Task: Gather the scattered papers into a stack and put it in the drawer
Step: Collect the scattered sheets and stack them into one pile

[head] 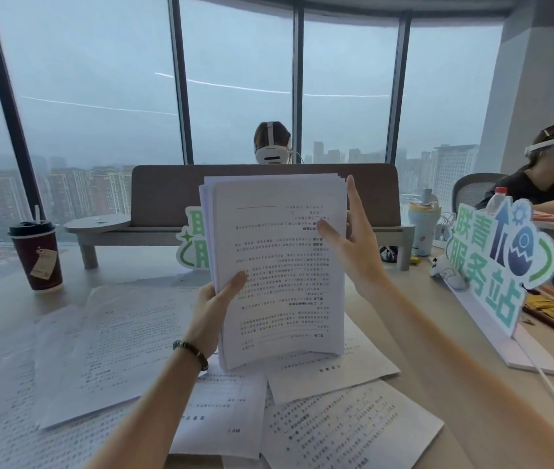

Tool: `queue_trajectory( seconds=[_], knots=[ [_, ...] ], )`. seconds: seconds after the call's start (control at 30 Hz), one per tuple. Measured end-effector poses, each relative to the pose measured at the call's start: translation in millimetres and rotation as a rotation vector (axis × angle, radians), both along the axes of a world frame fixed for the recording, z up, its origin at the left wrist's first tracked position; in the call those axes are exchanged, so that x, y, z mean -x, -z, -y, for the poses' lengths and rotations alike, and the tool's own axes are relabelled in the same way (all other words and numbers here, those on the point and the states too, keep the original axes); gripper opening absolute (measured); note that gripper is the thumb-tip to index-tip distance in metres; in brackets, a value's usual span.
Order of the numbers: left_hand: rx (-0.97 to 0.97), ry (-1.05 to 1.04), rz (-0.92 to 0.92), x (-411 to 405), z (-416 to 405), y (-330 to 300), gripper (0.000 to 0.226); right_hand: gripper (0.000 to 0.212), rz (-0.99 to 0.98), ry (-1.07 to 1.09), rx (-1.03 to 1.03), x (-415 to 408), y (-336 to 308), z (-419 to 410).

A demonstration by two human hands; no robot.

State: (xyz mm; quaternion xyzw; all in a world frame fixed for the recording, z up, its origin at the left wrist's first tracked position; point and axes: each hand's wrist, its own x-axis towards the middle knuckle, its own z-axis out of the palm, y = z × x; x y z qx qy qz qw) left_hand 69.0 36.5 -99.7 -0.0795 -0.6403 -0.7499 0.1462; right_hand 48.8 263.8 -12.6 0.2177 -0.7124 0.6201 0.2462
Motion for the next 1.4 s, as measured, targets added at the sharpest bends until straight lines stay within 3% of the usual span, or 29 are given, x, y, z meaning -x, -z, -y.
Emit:
queue_trajectory(
  seconds=[0.17,0.3,0.4,0.5,0.6,0.7,0.87,1.07,1.13,1.27,1.4],
  knots=[
    [0.058,-0.023,0.013,1.6,-2.2,7.8,0.018,0.084,0.145,-0.12,0.07,1.7,46.2,7.2],
    [0.071,-0.03,0.005,1.4,-2.0,10.4,0.012,0.044,0.311,-0.074,0.051,-1.3,90.6,10.8],
    [0.106,-0.033,-0.022,0.9,-1.6,12.4,0.013,0.035,0.367,-0.02,-0.008,1.7,99.9,11.7],
    [0.172,-0.059,-0.067,1.9,-0.8,15.7,0.012,0.033,0.386,-0.005,-0.019,5.2,99.6,13.6],
    [0.326,-0.217,-0.058,4.9,-2.3,15.3,0.037,0.036,0.364,0.015,-0.053,5.2,94.6,16.5],
    [0.389,-0.315,-0.073,7.6,-1.2,7.4,0.021,0.038,0.367,0.013,-0.066,7.7,87.2,15.3],
    [0.366,-0.203,-0.002,12.1,9.0,2.3,0.014,0.047,0.434,0.01,-0.122,12.0,84.0,6.3],
    [0.276,-0.044,0.184,16.2,13.4,9.2,0.017,0.036,0.573,-0.021,-0.229,13.9,87.8,0.1],
    [0.23,-0.007,0.268,20.8,22.2,11.4,0.019,0.01,0.593,-0.002,-0.352,12.6,84.2,-3.5],
    [0.224,0.002,0.419,29.6,41.3,11.9,0.017,0.043,0.566,0.278,-0.841,19.6,86.4,-21.2],
    [0.302,-0.031,0.541,38.7,49.3,22.3,0.018,0.047,0.614,0.345,-1.086,21.6,93.4,-34.3]
  ],
)
